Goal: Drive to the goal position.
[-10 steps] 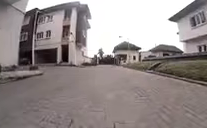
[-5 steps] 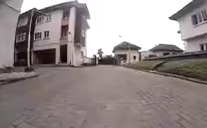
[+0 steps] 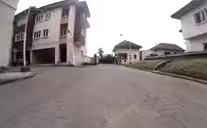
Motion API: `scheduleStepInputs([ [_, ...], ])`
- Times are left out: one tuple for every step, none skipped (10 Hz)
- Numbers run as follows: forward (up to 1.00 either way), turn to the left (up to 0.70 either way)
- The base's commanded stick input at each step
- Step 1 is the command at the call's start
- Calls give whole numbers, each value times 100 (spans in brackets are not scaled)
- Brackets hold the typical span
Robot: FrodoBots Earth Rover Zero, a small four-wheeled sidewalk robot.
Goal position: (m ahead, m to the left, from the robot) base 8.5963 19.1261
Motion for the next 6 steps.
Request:
scheduleStepInputs([
  [70,35],
  [70,0],
  [70,0],
  [70,0],
  [70,0],
  [70,0],
])
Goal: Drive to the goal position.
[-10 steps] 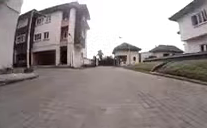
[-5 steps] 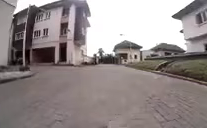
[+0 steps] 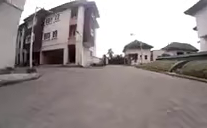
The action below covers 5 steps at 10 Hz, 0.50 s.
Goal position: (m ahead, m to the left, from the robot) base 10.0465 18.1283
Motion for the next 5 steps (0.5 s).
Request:
scheduleStepInputs([
  [70,0],
  [70,0],
  [70,0],
  [70,17],
  [70,35],
])
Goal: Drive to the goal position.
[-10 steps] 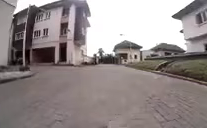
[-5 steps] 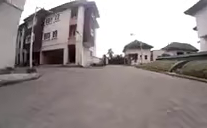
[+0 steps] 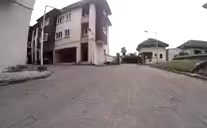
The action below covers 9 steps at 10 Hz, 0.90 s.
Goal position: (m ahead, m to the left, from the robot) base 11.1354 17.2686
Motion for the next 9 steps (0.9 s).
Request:
scheduleStepInputs([
  [70,35],
  [70,26],
  [70,13],
  [70,5],
  [70,0],
  [70,0],
  [70,0],
  [70,0],
  [70,0],
])
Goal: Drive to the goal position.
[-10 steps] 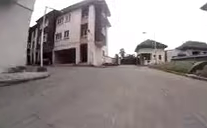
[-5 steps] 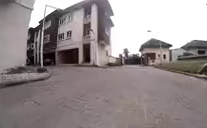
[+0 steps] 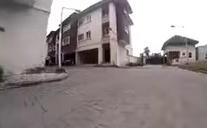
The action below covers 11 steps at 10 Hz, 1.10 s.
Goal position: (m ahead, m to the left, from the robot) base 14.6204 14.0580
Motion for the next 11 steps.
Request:
scheduleStepInputs([
  [70,0],
  [70,0],
  [70,0],
  [70,0],
  [70,0],
  [70,0],
  [70,0],
  [70,0],
  [70,0],
  [70,0],
  [70,0],
])
